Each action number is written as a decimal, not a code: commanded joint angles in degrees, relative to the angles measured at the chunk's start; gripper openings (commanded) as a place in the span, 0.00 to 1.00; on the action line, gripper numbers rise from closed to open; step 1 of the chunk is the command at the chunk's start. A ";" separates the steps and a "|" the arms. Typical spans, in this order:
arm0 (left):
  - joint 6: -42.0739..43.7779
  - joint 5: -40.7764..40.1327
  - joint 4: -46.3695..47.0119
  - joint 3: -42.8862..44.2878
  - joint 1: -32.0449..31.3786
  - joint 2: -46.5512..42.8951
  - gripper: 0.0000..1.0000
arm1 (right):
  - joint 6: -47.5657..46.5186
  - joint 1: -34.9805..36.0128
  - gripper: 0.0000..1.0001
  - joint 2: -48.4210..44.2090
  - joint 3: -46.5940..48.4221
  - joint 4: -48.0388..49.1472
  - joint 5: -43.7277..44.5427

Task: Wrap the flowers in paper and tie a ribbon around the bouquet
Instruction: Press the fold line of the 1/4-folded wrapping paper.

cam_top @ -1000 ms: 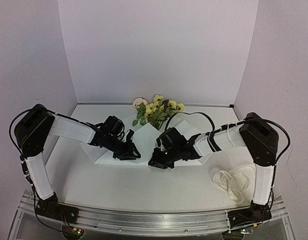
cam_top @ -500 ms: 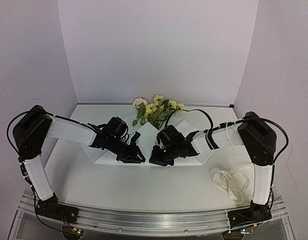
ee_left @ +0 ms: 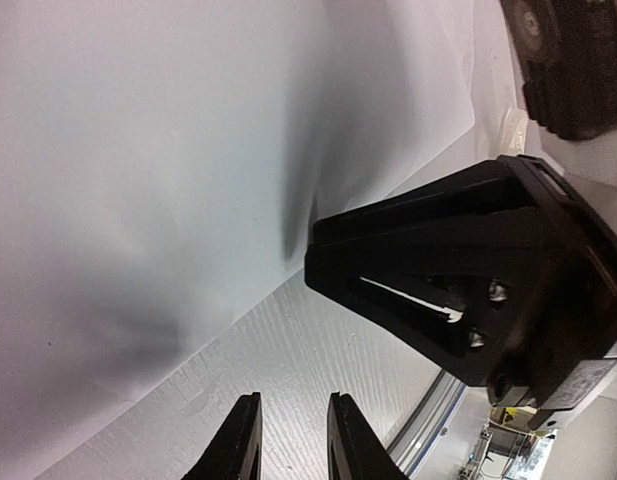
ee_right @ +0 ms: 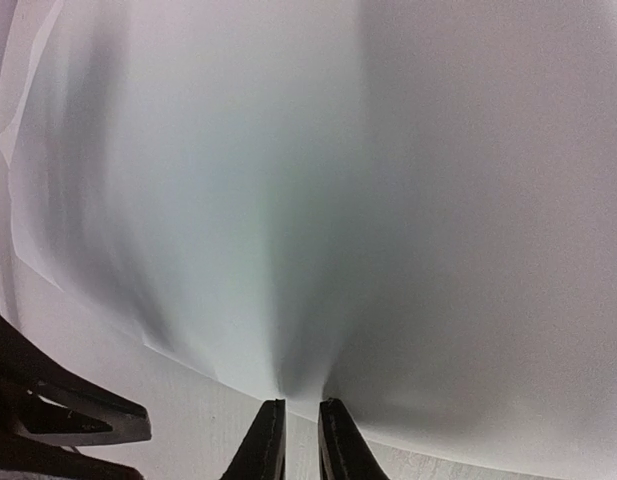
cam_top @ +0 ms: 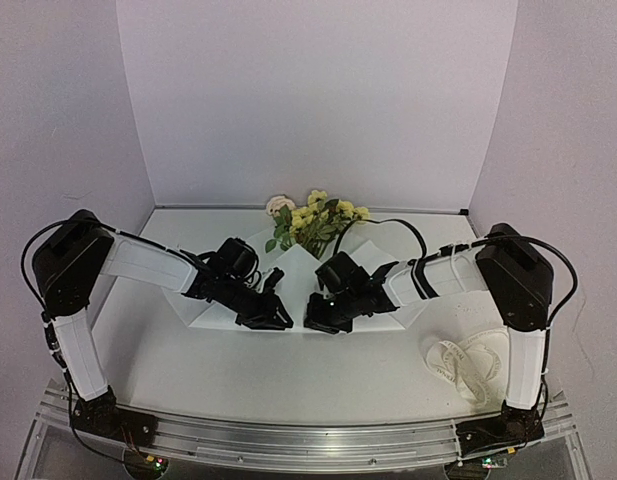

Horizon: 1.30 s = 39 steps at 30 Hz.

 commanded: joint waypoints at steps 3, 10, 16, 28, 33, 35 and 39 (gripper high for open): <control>1.69 -0.85 0.20 2.43 0.23 3.16 0.23 | -2.54 -0.04 0.16 -3.74 1.64 -2.40 2.24; 0.17 -2.91 0.56 2.98 0.73 4.58 0.21 | -3.39 1.05 0.19 -3.89 2.09 -3.61 2.31; -0.70 -1.97 1.32 2.75 0.91 4.95 0.21 | -2.72 1.30 0.19 -2.35 1.93 -3.80 2.84; -1.52 -0.89 2.62 2.34 1.55 4.39 0.20 | -0.66 1.16 0.19 -0.31 2.72 -4.07 4.05; -2.18 -0.56 3.62 1.55 2.13 3.71 0.20 | 0.24 0.87 0.19 0.19 1.86 -4.42 4.27; -2.18 -0.78 3.60 1.26 2.49 3.75 0.20 | 0.67 0.77 0.18 0.21 1.15 -4.41 4.46; -2.20 -0.40 3.81 0.33 2.90 4.25 0.18 | 1.08 0.59 0.18 -0.03 0.33 -4.42 4.84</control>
